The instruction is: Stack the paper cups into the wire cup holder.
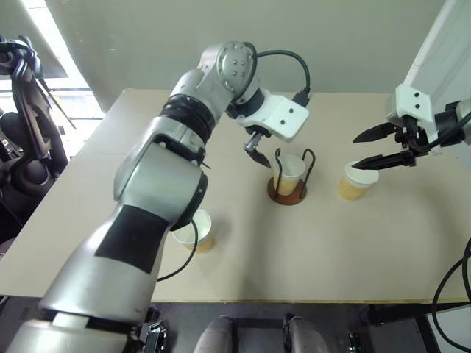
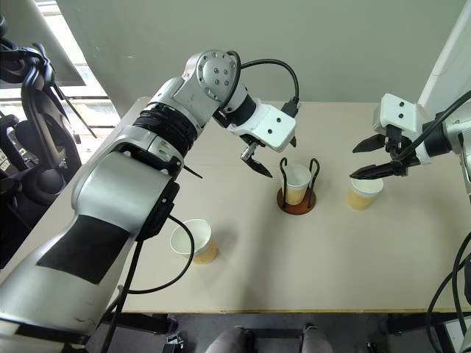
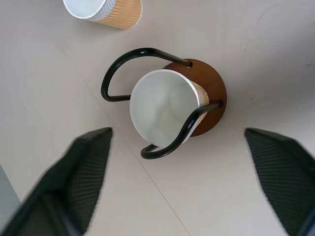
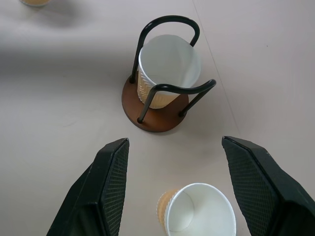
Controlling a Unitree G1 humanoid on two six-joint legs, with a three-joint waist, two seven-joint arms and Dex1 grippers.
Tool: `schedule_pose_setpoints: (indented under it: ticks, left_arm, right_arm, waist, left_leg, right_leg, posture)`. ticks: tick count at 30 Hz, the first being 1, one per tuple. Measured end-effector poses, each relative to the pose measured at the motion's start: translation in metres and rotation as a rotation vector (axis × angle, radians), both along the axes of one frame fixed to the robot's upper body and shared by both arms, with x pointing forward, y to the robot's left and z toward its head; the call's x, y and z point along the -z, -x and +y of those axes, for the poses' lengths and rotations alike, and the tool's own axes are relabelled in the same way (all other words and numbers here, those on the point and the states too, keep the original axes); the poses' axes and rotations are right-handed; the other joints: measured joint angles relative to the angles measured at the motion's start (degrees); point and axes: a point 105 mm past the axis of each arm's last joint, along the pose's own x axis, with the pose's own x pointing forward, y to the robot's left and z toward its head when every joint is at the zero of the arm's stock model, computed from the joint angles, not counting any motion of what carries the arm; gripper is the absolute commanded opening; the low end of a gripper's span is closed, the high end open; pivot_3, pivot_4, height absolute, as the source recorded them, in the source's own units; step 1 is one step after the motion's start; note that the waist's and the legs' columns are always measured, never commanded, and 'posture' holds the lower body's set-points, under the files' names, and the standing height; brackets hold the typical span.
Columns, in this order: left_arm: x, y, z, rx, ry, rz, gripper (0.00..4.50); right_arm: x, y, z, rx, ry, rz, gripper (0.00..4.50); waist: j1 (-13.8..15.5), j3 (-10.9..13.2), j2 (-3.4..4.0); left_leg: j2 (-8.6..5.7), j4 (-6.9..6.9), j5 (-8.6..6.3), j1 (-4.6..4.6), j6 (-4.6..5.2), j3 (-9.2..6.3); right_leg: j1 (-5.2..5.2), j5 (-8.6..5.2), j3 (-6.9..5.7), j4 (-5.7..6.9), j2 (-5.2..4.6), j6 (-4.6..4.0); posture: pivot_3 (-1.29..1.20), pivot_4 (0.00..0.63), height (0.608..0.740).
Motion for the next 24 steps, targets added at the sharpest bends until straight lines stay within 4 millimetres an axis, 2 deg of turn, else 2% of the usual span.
schedule_pose_setpoints:
  ticks: [3, 7, 10, 14, 18, 21, 24]
  left_arm:
    - [-0.006, 0.000, -0.003, -0.005, 0.070, 0.014, 4.49]
    - [-0.033, 0.001, 0.000, -0.050, 0.310, 0.105, 4.49]
    - [-0.058, -0.003, 0.021, -0.114, 0.467, 0.124, 4.49]
    - [-0.082, -0.008, 0.054, -0.196, 0.650, 0.152, 4.49]
    - [-0.095, -0.011, 0.076, -0.281, 0.787, 0.216, 4.49]
    - [-0.100, -0.013, 0.084, -0.322, 0.871, 0.257, 4.49]
    - [-0.095, -0.020, 0.091, -0.380, 0.965, 0.331, 4.49]
  right_arm:
    - [0.000, 0.000, 0.000, 0.003, -0.001, -0.003, 3.08]
    - [0.003, 0.001, -0.006, 0.029, -0.002, 0.004, 3.08]
    - [0.005, 0.006, -0.017, 0.067, 0.004, 0.017, 3.08]
    - [0.004, 0.011, -0.033, 0.119, 0.013, 0.018, 3.08]
    - [0.011, 0.013, -0.037, 0.132, 0.025, 0.042, 3.08]
    - [0.013, 0.014, -0.036, 0.126, 0.023, 0.046, 3.08]
    - [0.014, 0.011, -0.030, 0.106, 0.019, 0.034, 3.08]
  waist:
    - [0.0, 0.0, 0.00]
    - [0.0, 0.0, 0.00]
    - [-0.1, 0.0, 0.02]
    - [-0.3, 0.0, 0.02]
    - [-0.4, 0.0, 0.02]
    - [-0.3, 0.0, 0.03]
    - [-0.4, 0.0, 0.07]
  left_leg:
    - [0.00, 0.00, 0.00, -0.01, 0.00, 0.00]
    - [0.00, -0.04, 0.00, 0.00, 0.00, 0.02]
    - [0.01, -0.09, -0.02, 0.05, -0.01, 0.05]
    - [0.02, -0.09, -0.04, 0.06, -0.01, 0.06]
    - [0.02, -0.04, -0.03, 0.08, -0.01, 0.06]
    - [0.03, 0.00, -0.03, 0.08, -0.01, 0.06]
    - [0.06, 0.00, -0.03, 0.18, -0.01, 0.14]
  right_leg:
    - [0.00, 0.00, 0.00, 0.00, 0.00, 0.00]
    - [-0.01, -0.04, -0.01, 0.00, 0.01, 0.07]
    - [-0.01, -0.09, 0.01, 0.01, 0.04, 0.13]
    - [-0.01, -0.19, 0.01, 0.01, 0.06, 0.28]
    - [0.02, -0.20, 0.02, 0.03, 0.13, 0.29]
    - [0.03, -0.21, 0.03, 0.05, 0.11, 0.30]
    - [0.08, -0.20, 0.10, 0.08, 0.11, 0.30]
  posture:
    - [0.00, 0.150, 0.740]
    - [0.00, 0.150, 0.740]
    - [0.00, 0.150, 0.740]
    - [0.00, 0.150, 0.740]
    - [0.00, 0.150, 0.740]
    - [0.00, 0.150, 0.740]
    - [0.00, 0.150, 0.740]
